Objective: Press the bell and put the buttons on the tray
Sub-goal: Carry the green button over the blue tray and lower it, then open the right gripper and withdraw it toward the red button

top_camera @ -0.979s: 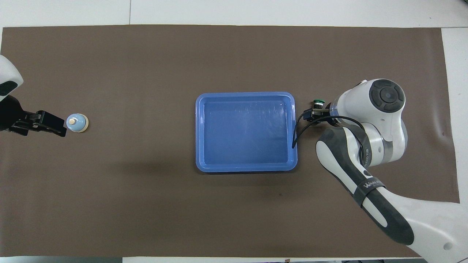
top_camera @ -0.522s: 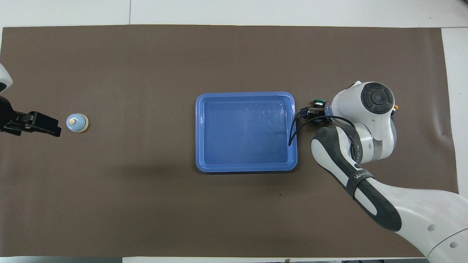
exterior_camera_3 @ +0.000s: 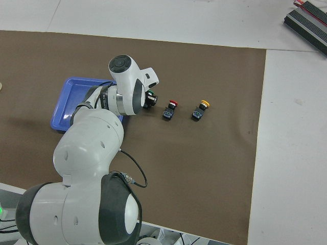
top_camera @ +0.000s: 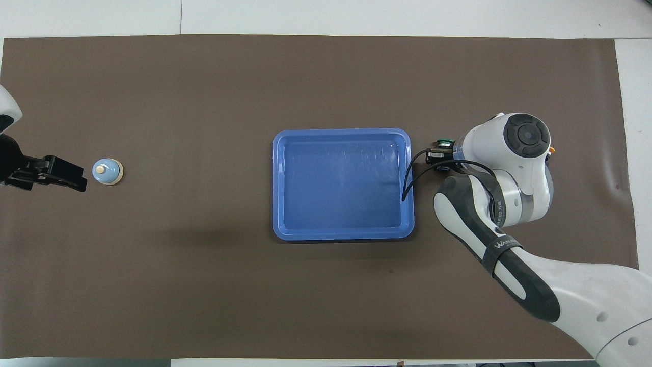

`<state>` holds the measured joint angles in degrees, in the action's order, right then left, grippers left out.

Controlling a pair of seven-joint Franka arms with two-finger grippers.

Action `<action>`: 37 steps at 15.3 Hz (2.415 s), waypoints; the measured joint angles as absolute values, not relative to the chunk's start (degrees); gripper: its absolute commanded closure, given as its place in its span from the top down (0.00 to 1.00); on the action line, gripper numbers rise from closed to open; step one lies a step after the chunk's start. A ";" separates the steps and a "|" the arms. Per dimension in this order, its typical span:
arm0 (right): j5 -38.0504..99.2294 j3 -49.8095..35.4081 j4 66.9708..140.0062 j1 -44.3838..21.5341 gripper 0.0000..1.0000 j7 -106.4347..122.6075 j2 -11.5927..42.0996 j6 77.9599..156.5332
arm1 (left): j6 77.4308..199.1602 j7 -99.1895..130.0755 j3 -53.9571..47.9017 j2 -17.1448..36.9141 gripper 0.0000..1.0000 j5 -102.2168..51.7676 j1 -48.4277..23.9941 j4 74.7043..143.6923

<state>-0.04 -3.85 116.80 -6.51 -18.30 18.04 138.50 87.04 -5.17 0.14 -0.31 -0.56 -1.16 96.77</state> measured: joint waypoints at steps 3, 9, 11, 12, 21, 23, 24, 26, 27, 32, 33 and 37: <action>-0.13 -3.96 108.85 -7.33 0.00 -18.30 17.97 127.33 | 87.03 -5.17 0.14 -0.32 1.00 -0.56 -1.15 96.77; -0.12 -4.06 98.84 -15.37 0.00 -19.18 18.55 118.07 | 87.06 -5.17 0.15 -0.89 1.00 -0.55 -1.15 96.71; -0.12 -4.07 99.30 -17.25 0.00 -20.86 19.75 119.53 | 87.06 -5.17 0.14 -0.90 1.00 -0.55 -1.15 96.71; -0.11 -4.07 99.67 -18.06 0.00 -21.87 20.42 120.54 | 87.06 -5.17 0.13 -0.90 1.00 -0.55 -1.15 96.71; -0.10 -4.07 110.42 -21.64 0.00 -29.87 21.32 132.76 | 87.06 -5.17 0.09 -0.90 1.00 -0.55 -1.16 96.70; -0.10 -4.09 111.64 -21.64 1.00 -31.54 20.78 133.95 | 87.06 -5.17 0.18 -0.90 1.00 -0.55 -1.14 96.70; -0.09 -4.10 111.91 -21.64 1.00 -32.47 20.48 133.92 | 87.06 -5.17 0.19 -0.90 1.00 -0.55 -1.14 96.70; 0.12 -4.07 112.07 -21.62 1.00 -33.70 19.97 133.41 | 87.06 -5.17 0.20 -0.90 1.00 -0.55 -1.14 96.70; 0.86 -4.02 111.89 -21.53 1.00 -34.36 19.51 132.43 | 87.06 -5.17 0.20 -0.90 1.00 -0.55 -1.14 96.70; 2.34 -3.61 106.18 -16.60 1.00 -33.05 13.97 118.82 | 87.06 -5.17 0.20 -0.90 1.00 -0.55 -1.14 96.70; 2.34 -3.51 104.97 -14.72 1.00 -31.10 13.10 116.66 | 87.06 -5.17 0.20 -0.90 1.00 -0.55 -1.14 96.70; 1.11 -3.07 104.39 -6.60 1.00 -22.21 12.74 115.54 | 87.06 -5.17 0.20 -0.90 1.00 -0.55 -1.14 96.70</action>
